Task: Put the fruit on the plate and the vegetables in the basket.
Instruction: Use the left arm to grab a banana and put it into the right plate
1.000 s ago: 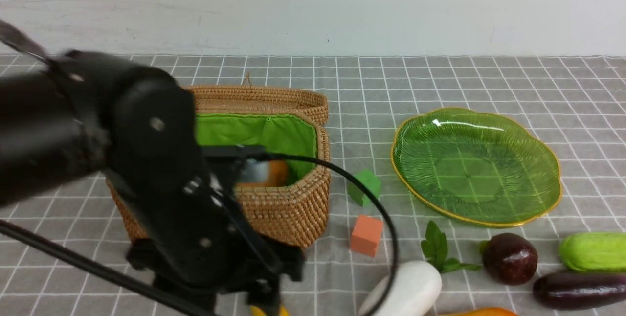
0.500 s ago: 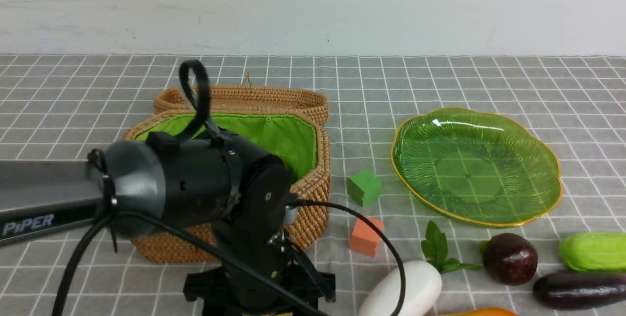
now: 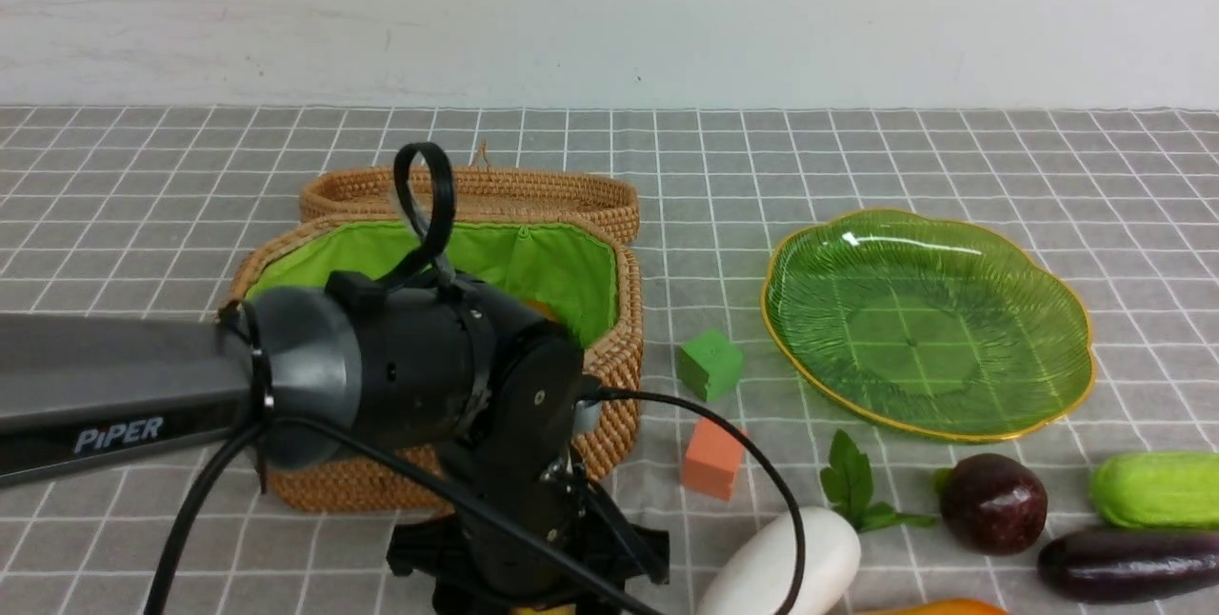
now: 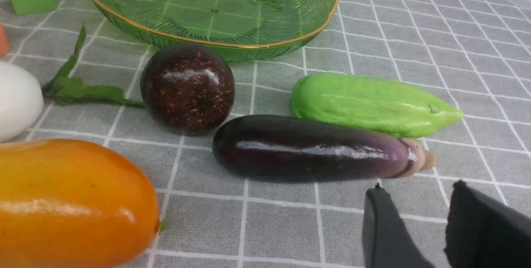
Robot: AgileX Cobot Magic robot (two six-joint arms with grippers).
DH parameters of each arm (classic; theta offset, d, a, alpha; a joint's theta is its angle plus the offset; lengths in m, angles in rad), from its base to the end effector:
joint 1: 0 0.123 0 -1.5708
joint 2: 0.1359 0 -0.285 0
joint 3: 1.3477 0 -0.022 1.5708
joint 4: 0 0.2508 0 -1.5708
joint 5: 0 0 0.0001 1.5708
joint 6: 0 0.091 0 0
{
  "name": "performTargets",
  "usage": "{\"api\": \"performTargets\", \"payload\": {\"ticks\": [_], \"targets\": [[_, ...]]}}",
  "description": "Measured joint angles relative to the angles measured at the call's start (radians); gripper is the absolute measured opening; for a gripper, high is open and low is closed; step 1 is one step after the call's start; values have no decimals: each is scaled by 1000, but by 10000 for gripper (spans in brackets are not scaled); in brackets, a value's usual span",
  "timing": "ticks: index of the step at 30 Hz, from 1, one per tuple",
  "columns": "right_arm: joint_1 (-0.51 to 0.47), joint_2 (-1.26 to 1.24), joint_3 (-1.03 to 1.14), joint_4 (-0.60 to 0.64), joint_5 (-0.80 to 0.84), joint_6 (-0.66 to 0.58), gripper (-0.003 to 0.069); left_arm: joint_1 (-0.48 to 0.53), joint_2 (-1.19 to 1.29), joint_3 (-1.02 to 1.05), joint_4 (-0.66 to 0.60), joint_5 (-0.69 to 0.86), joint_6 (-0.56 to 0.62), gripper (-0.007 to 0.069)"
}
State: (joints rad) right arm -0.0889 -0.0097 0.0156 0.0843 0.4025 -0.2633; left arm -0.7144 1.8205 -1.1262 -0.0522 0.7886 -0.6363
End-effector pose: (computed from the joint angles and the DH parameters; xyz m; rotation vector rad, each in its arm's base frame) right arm 0.0518 -0.0016 0.1725 -0.1141 1.8901 -0.1562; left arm 0.2558 -0.2263 0.1725 0.0673 3.0219 -0.2133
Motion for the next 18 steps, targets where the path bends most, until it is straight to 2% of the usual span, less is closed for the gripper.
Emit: {"api": "performTargets", "payload": {"ticks": [5, 7, 12, 18], "targets": [[0, 0, 0, 0, -1, 0, 241, -3, 35, 0, -20, -3, 10, 323], [0, 0, 0, 0, -1, 0, 241, -3, 37, 0, -22, -2, 20, 305], [0, 0, 0, 0, -1, 0, 241, -4, 25, -1, -34, -3, 82, 302], [0, 0, 0, 0, -1, 0, 241, -4, -44, -1, -36, 33, 94, 302]]}}
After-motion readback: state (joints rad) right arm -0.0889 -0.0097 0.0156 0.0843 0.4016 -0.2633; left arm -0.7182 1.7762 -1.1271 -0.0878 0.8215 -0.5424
